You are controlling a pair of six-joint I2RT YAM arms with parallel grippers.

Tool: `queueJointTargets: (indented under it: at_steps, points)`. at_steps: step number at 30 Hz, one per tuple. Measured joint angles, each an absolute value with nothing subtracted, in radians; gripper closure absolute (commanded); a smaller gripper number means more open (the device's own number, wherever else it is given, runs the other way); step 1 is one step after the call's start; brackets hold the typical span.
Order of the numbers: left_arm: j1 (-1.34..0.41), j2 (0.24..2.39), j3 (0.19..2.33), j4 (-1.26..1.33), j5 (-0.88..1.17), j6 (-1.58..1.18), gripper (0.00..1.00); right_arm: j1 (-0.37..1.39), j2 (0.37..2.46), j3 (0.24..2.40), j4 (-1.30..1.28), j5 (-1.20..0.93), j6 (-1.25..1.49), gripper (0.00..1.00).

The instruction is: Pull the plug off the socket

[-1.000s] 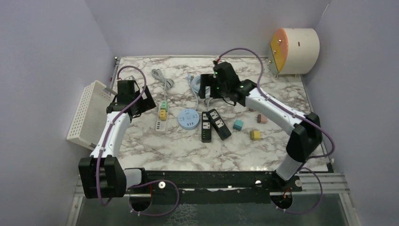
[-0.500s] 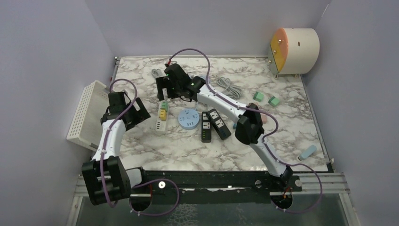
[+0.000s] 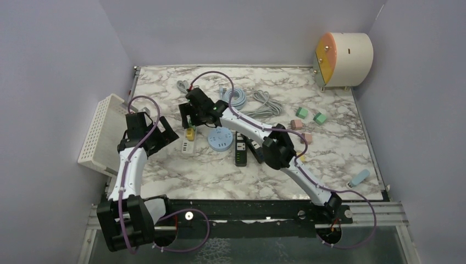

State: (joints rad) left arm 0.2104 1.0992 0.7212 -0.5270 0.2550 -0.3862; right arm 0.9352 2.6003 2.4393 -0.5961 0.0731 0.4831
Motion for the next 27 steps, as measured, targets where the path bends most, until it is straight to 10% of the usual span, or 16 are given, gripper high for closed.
queueJointTargets:
  at_steps: [12,17,27]
  points:
    - [0.210,1.010,0.722,-0.580,0.270,-0.401,0.01,0.953,2.635,2.433,-0.569,0.041,0.483,0.43]
    - [0.210,1.001,0.722,-0.587,0.270,-0.408,0.01,0.960,2.622,2.417,-0.550,0.037,0.485,0.96]
    - [0.213,1.016,0.707,-0.516,0.364,-0.438,0.01,0.943,2.409,2.074,-0.437,0.003,0.505,0.99]
